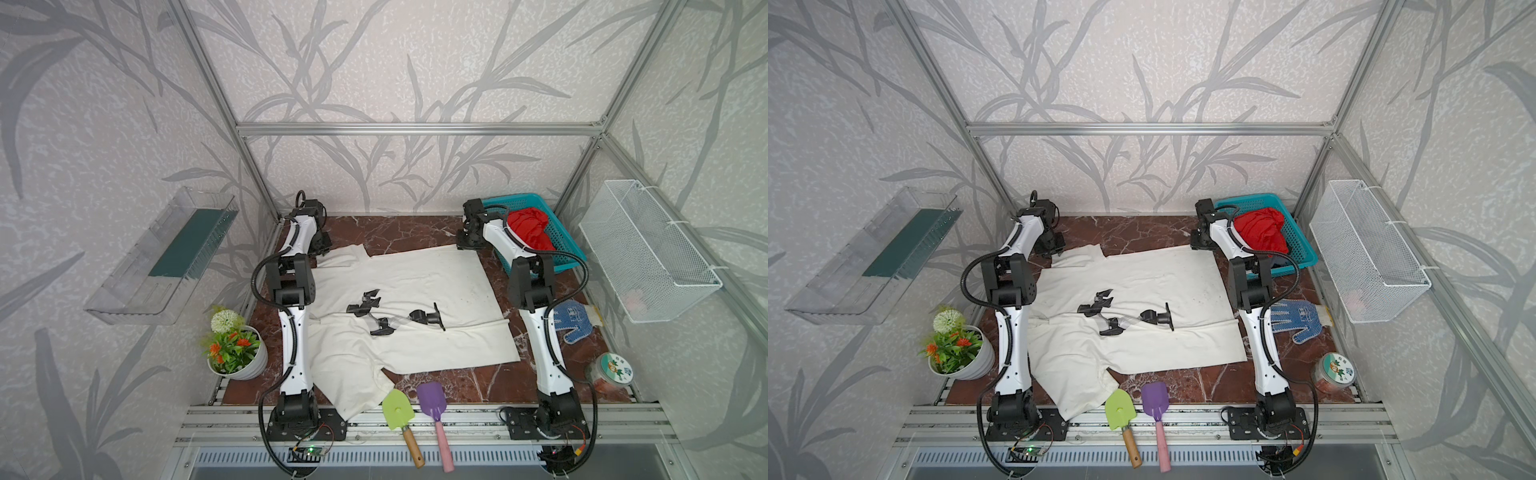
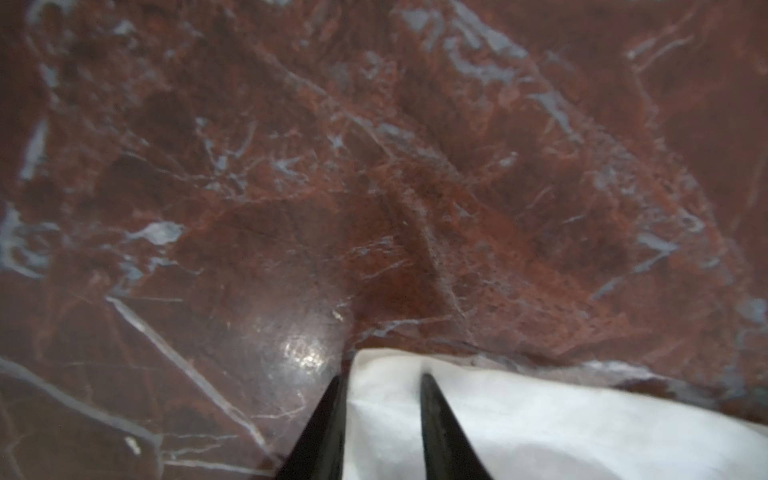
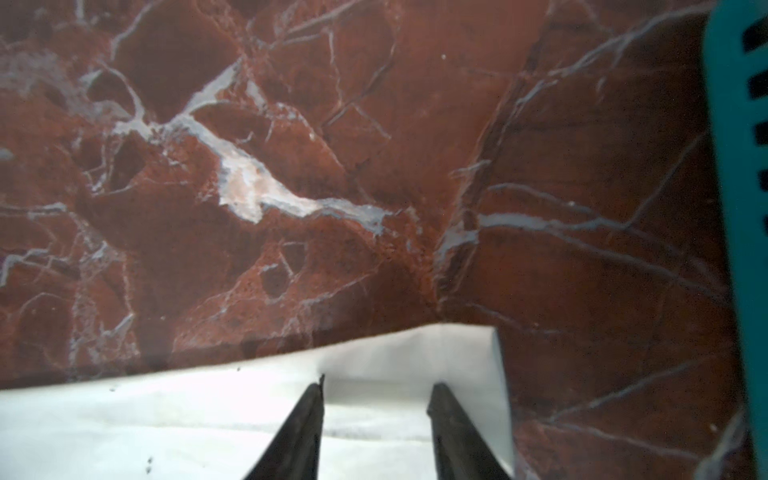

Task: Fold and stack the t-shirts
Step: 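Hold the far corners with both grippers and tug them outward to smooth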

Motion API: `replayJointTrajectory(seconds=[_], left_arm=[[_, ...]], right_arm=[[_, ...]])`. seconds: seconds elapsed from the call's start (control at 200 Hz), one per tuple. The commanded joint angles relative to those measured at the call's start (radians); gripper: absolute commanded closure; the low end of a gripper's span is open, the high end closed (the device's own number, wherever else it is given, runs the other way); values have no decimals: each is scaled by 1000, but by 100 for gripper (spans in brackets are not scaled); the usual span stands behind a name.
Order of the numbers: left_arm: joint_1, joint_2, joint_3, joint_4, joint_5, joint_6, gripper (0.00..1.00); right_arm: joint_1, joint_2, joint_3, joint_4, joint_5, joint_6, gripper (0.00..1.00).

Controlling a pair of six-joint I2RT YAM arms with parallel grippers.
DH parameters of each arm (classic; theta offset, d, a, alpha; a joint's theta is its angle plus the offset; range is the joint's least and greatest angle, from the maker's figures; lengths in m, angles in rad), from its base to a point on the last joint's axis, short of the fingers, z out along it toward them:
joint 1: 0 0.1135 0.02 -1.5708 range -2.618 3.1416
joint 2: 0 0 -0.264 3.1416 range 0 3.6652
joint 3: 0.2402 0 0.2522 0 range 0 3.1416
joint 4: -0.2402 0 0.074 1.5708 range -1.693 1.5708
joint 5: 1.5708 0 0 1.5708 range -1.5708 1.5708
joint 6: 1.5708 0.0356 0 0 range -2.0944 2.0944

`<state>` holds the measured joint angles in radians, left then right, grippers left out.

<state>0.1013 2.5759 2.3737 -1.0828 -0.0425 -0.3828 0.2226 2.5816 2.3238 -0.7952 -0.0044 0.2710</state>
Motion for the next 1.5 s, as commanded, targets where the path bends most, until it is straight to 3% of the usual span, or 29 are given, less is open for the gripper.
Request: replayJointTrajectory(seconds=[0.0, 0.12, 0.43, 0.8, 1.09, 1.21, 1.415, 1.495], left_arm=[[7, 26, -10, -13, 27, 3, 86], [7, 6, -35, 5, 47, 2, 100], [10, -94, -99, 64, 45, 21, 100], [9, -200, -139, 115, 85, 30, 100], [17, -270, -198, 111, 6, 25, 100], [21, -289, -220, 122, 22, 28, 100], [27, -299, -225, 104, 26, 45, 100], [33, -316, -241, 107, 29, 48, 100]], right_arm=[[-5, -27, 27, -19, 51, -6, 39], [-6, -6, 61, -29, 83, -12, 36], [-19, 10, 76, -18, 122, 0, 40], [-23, 138, 282, -194, 121, 30, 48], [-23, 138, 229, -198, 116, 66, 50], [-23, 153, 232, -197, 99, 70, 60], [-23, 160, 234, -180, 54, 59, 93], [-22, 143, 232, -171, 34, 53, 100]])
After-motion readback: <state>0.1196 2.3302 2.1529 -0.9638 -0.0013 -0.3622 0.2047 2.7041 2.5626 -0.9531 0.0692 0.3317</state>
